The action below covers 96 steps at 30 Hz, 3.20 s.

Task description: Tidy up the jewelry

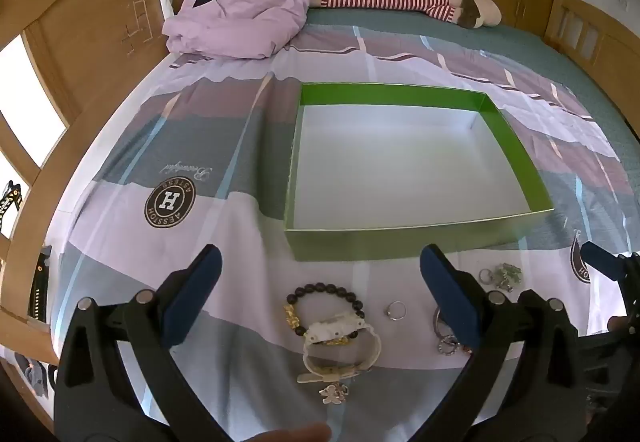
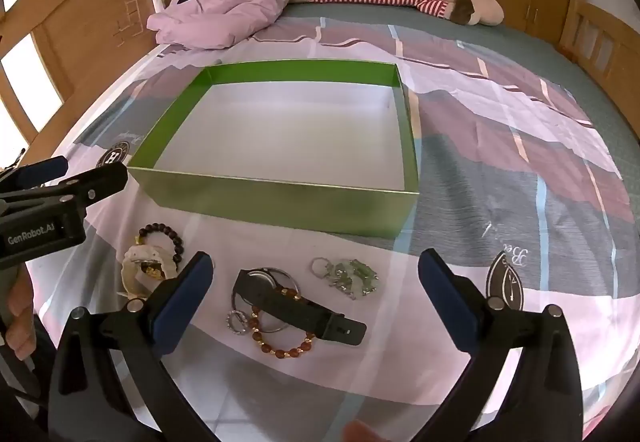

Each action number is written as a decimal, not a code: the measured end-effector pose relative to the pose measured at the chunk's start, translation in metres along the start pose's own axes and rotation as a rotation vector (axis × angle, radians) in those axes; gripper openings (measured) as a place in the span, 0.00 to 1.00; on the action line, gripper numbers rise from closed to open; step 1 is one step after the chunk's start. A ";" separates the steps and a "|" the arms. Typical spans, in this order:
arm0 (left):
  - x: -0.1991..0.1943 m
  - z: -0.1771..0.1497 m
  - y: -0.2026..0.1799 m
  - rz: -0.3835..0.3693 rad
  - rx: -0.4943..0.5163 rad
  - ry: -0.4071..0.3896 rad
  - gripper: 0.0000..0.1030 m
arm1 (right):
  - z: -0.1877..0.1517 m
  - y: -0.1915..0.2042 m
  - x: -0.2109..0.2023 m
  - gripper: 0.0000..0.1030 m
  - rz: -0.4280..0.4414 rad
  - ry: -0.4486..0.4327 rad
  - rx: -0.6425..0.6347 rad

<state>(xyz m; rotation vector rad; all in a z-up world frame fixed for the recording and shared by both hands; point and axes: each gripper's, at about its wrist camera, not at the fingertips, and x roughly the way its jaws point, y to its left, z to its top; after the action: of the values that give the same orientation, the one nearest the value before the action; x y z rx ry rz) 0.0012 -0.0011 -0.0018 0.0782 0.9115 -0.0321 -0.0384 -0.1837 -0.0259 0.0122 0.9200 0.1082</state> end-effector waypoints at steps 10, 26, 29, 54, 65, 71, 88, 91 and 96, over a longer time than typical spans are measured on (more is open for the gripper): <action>-0.003 -0.002 0.001 -0.002 -0.010 -0.004 0.98 | 0.004 -0.005 0.002 0.99 0.009 -0.004 0.012; 0.002 0.000 0.004 -0.002 -0.019 -0.007 0.98 | 0.004 0.000 0.001 0.99 0.005 -0.046 0.012; 0.002 0.000 0.003 -0.003 -0.017 -0.010 0.98 | 0.005 0.000 0.001 0.99 0.003 -0.046 0.014; 0.004 -0.003 -0.004 -0.012 -0.008 0.002 0.98 | 0.003 0.004 0.004 0.99 -0.012 -0.053 -0.008; 0.005 -0.006 -0.005 -0.017 -0.003 0.003 0.98 | 0.003 0.006 0.001 0.99 -0.012 -0.059 -0.009; 0.005 -0.006 -0.006 -0.016 -0.001 0.003 0.98 | 0.004 0.006 0.000 0.99 -0.010 -0.061 -0.008; 0.006 -0.007 -0.007 -0.019 0.001 0.004 0.98 | 0.003 0.007 -0.001 0.99 -0.009 -0.062 -0.013; 0.005 -0.007 -0.007 -0.018 0.004 0.004 0.98 | 0.003 0.007 -0.001 0.99 -0.009 -0.061 -0.014; 0.006 -0.009 -0.009 -0.019 0.010 0.007 0.98 | 0.003 0.007 -0.002 0.99 -0.008 -0.061 -0.021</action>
<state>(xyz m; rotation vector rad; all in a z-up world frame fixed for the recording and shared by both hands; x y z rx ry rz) -0.0029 -0.0092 -0.0129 0.0789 0.9188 -0.0535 -0.0379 -0.1772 -0.0224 -0.0073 0.8581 0.1092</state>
